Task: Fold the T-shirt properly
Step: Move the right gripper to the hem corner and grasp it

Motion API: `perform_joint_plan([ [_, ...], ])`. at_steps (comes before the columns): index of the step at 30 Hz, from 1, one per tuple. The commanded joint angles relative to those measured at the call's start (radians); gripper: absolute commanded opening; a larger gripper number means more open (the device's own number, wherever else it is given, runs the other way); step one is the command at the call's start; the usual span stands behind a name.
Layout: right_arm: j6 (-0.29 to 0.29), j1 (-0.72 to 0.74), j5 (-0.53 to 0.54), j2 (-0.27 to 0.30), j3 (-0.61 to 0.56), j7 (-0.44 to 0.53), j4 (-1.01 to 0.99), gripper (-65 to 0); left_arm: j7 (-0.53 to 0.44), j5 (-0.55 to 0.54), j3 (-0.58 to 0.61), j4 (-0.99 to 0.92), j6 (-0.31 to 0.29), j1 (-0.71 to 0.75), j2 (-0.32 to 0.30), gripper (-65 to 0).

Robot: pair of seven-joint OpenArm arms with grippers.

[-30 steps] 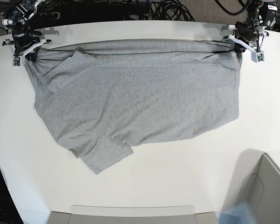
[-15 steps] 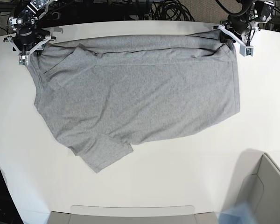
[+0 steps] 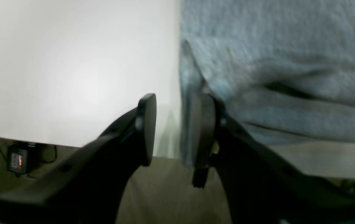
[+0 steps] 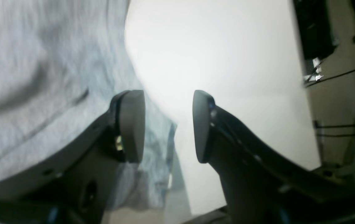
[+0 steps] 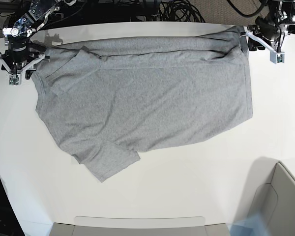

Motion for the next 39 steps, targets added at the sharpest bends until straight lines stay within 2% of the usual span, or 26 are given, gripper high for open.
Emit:
perform_joint_plan([
  [1,0.015,0.024,0.010,0.010,0.000,0.022,0.029,-39.6,-0.016,0.003,-0.014,0.016,0.001,-0.003,-0.014,-44.5],
  [5,0.015,0.133,0.000,0.010,-0.021,0.022,0.027,-39.6,-0.010,-0.003,-0.003,0.016,0.001,-0.126,0.009,-44.6],
  [9,0.015,0.230,-0.069,0.010,-0.130,0.021,0.003,-39.6,0.007,-0.001,0.002,0.016,0.001,-0.258,0.043,-44.6],
  [13,0.015,0.317,-0.164,0.010,-0.285,-0.022,-0.097,-39.6,0.135,-0.001,0.049,0.016,0.001,-0.402,0.044,-44.7],
  [16,0.015,0.399,-0.201,0.010,-0.353,-0.071,-0.214,-39.6,0.225,-0.001,0.072,0.016,0.001,-0.480,0.046,-47.6],
  [19,0.015,0.468,-0.201,0.043,-0.425,-0.059,-0.402,-39.6,0.276,0.003,0.066,0.013,0.001,-0.528,0.083,-50.6],
  [21,0.015,0.514,-0.196,0.089,-0.469,-0.057,-0.548,-39.6,0.297,0.005,0.065,0.013,0.007,-0.554,0.115,-51.3],
  [25,0.015,0.591,-0.150,0.158,-0.497,-0.010,-0.829,-39.6,0.356,0.005,0.065,0.015,0.009,-0.577,0.192,-51.5],
  [27,-0.027,0.603,-0.135,0.180,-0.495,-0.007,-0.900,-39.6,0.376,0.005,0.065,0.012,0.009,-0.600,0.222,-51.5],
  [29,-0.039,0.595,-0.141,0.185,-0.495,-0.013,-0.909,-39.6,0.388,0.005,0.065,0.010,0.009,-0.620,0.239,-51.5],
  [33,-0.034,0.514,-0.139,0.178,-0.500,-0.114,-0.823,-39.6,0.399,0.005,0.065,0.010,0.009,-0.648,0.251,-51.5],
  [36,0.015,0.436,-0.138,0.160,-0.501,-0.183,-0.712,-39.6,0.402,0.005,0.065,0.010,0.009,-0.668,0.251,-51.5],
  [39,0.015,0.353,-0.139,0.137,-0.500,-0.234,-0.574,-39.6,0.402,0.005,0.065,0.010,0.009,-0.669,0.251,-51.5],
])
